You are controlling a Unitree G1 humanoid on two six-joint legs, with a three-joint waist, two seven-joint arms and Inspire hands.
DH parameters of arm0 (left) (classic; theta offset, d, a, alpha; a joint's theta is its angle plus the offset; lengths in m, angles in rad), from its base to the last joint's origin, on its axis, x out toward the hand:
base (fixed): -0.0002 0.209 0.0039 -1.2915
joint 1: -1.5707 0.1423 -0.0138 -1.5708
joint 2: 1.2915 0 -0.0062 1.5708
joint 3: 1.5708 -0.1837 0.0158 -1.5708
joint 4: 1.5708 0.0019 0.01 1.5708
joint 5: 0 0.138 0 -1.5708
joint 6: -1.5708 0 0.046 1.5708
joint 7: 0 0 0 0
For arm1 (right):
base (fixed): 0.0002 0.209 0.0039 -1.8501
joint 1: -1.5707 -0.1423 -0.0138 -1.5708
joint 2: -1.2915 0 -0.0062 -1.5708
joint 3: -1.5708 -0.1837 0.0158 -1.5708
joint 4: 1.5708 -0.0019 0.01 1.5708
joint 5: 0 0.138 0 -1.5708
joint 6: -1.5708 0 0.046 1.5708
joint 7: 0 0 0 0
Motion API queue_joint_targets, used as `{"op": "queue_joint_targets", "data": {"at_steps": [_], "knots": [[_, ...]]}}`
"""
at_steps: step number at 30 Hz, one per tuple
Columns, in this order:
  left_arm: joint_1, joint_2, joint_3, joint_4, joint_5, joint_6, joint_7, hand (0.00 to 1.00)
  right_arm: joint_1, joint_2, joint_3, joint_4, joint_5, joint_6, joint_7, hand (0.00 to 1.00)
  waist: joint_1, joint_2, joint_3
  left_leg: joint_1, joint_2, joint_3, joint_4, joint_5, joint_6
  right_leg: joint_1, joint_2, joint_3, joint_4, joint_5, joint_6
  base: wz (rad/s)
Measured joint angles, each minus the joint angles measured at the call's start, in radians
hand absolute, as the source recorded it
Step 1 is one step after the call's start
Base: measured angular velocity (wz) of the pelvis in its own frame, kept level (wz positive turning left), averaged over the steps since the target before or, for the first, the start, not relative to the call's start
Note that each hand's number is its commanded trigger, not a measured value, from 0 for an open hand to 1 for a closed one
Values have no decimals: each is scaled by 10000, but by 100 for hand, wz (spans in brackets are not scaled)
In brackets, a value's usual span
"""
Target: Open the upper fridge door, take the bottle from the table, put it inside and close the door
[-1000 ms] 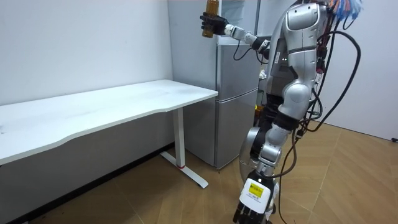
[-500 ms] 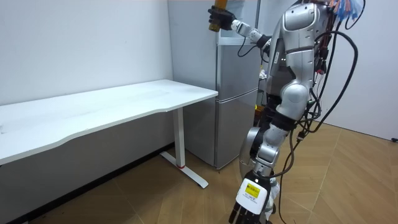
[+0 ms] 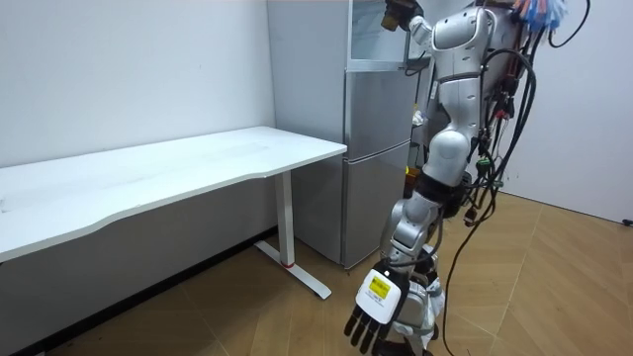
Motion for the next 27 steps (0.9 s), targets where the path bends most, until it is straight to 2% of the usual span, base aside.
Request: {"op": "queue_joint_targets", "data": {"at_steps": [4,12,16,21,24,27], "knots": [[72,1,81,-95,7,-15,-2,0,6,-9,-5,365,44,1,116,100,0,-48,-7,-5,14,1,-3,-3,-5,46,23,14,-92,20,6,0],[81,9,74,-91,15,-15,1,0,86,-10,-4,979,278,-1,272,100,186,-111,37,-18,34,0,-72,-18,-28,31,50,-32,-138,19,7,0],[125,26,72,-142,88,-23,-24,0,41,-239,-4,1993,1003,0,295,100,341,-105,27,-52,51,-5,-72,-43,-46,-9,68,-59,-127,19,7,0],[272,35,107,-140,103,-60,-39,0,2,-242,-3,3087,1165,2,-66,100,497,-81,-25,-205,55,-3,-51,-39,-46,-151,76,-8,-80,16,4,0],[391,57,219,-140,105,-194,-28,0,-28,-289,26,3461,1163,2,-279,100,542,-101,-18,-274,57,-42,-35,-38,-51,-167,70,-72,-77,-15,-17,3],[492,68,404,-136,102,-199,-29,0,-50,-558,59,3826,1136,2,-356,100,594,-182,23,-315,57,-108,-14,-39,-60,-170,54,-178,-77,-38,-26,7]]}}
